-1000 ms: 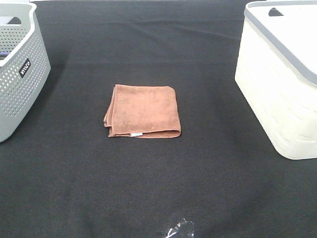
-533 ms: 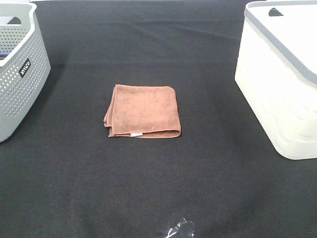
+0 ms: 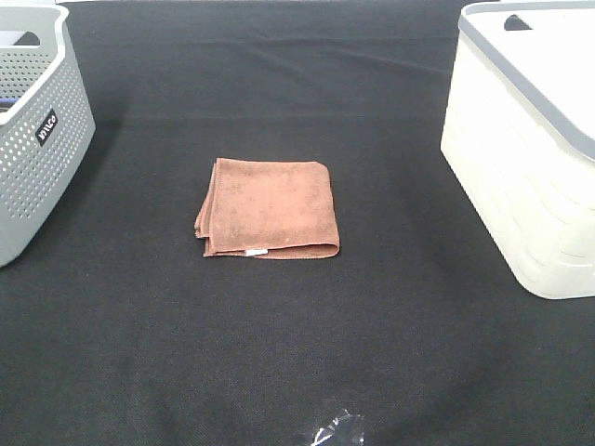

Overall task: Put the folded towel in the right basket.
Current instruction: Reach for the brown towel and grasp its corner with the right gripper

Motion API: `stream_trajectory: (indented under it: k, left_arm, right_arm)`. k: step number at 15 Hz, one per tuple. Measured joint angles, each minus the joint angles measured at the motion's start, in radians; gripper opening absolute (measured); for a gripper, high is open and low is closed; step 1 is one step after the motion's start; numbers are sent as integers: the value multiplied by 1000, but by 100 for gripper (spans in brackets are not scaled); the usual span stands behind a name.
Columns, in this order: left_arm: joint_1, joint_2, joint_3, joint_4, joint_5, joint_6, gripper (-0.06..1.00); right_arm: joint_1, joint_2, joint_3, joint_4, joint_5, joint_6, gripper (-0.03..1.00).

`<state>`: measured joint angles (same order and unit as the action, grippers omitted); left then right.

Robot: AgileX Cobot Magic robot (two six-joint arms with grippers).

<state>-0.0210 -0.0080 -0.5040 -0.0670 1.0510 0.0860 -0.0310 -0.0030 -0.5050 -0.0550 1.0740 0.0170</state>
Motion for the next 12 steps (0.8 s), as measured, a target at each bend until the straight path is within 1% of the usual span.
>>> stream_trajectory:
  k: [10,11,12]
  left_arm:
    - [0,0,0,0,0,0,98]
    - [0,0,0,0,0,0,98]
    - [0,0,0,0,0,0,98]
  right_arm:
    - [0,0,0,-5,-5,-9,97]
    - [0,15,-10,-12,-14,-17,97]
    - [0,79,-45,-4,-18,-17,97]
